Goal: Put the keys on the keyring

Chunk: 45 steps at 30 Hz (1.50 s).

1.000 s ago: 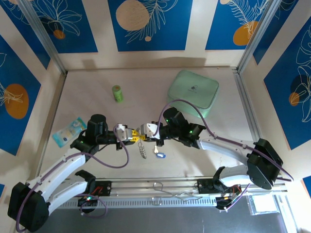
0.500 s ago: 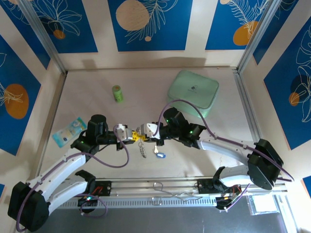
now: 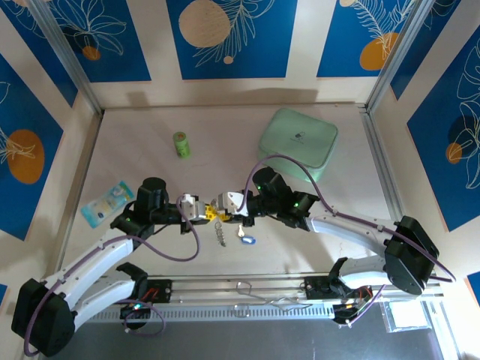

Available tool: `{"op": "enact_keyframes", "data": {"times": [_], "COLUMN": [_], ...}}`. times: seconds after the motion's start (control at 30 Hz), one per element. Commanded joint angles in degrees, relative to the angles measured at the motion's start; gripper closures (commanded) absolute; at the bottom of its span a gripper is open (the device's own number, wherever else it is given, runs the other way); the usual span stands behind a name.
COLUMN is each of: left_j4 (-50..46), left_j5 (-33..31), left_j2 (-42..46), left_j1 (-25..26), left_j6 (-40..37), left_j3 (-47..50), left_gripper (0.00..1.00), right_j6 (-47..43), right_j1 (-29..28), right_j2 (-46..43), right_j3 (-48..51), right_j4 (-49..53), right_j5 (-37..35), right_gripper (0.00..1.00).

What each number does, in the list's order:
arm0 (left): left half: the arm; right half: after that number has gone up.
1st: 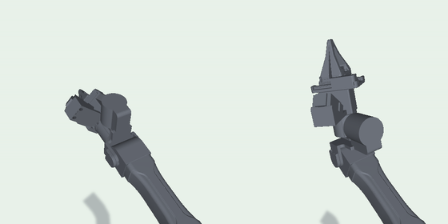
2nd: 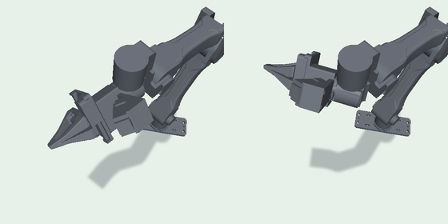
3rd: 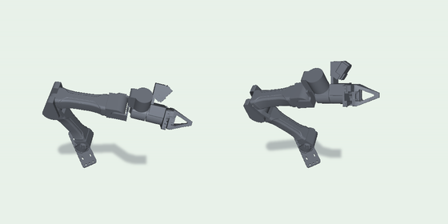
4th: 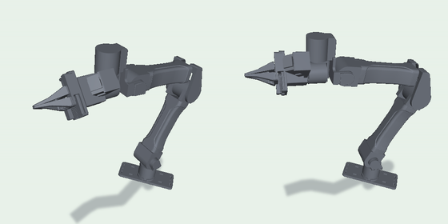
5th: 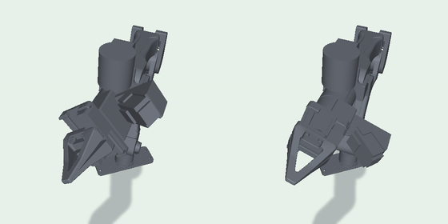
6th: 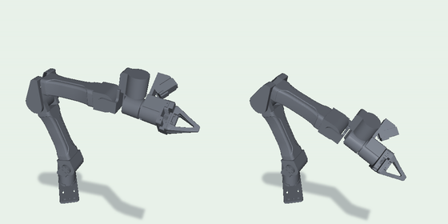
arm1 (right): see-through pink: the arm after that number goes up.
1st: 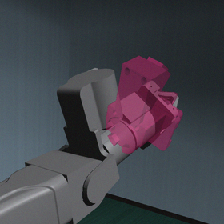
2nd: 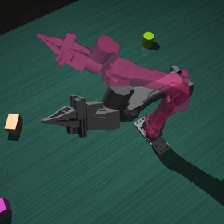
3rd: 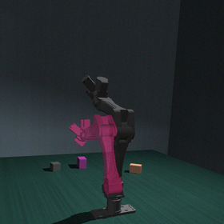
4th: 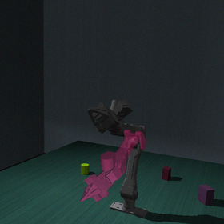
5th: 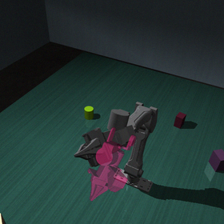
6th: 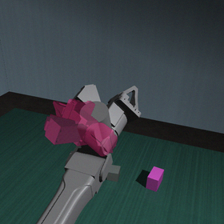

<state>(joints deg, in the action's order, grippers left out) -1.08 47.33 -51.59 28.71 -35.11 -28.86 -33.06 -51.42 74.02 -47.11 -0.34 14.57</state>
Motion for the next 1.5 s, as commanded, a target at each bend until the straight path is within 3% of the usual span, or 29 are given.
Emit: {"op": "enact_keyframes", "data": {"times": [0.0, 0.37, 0.83, 1.0, 1.07, 1.27, 1.47], "left_j4": [0.14, -1.24, 2.15, 2.58, 2.62, 4.83, 4.95], "left_j5": [2.12, 1.98, 1.97, 2.17, 1.60, -4.18, -9.92], "left_j2": [0.11, -0.41, 0.97, 1.24, 1.36, 1.94, 1.61], "left_j1": [1.09, 1.53, 1.52, 1.53, 1.52, 1.60, 1.88], "left_j6": [-2.14, -2.94, -0.66, -0.26, -0.40, 1.26, 7.79], "left_j3": [-1.73, -2.34, -1.26, -1.24, -1.17, -0.23, -0.85], "left_gripper": [1.00, 1.00, 0.86, 1.00, 1.00, 1.00, 1.00], "right_j6": [-0.72, -0.52, 0.01, 0.50, 1.49, 14.54, 37.27], "right_j1": [-0.11, -0.15, -1.26, -1.37, -1.11, 5.11, 6.68], "right_j2": [-1.76, -0.97, 1.74, 1.58, 0.35, -9.26, -13.73], "right_j3": [0.42, -0.51, -2.53, -2.42, -1.28, 6.52, 9.94], "right_j4": [0.42, 0.75, 0.87, 0.64, 0.02, -1.08, 5.96], "right_j5": [0.21, 1.51, 3.55, 2.75, 1.59, 1.26, -11.36], "right_gripper": [0.78, 1.00, 1.00, 0.99, 0.86, 0.82, 0.80]}}
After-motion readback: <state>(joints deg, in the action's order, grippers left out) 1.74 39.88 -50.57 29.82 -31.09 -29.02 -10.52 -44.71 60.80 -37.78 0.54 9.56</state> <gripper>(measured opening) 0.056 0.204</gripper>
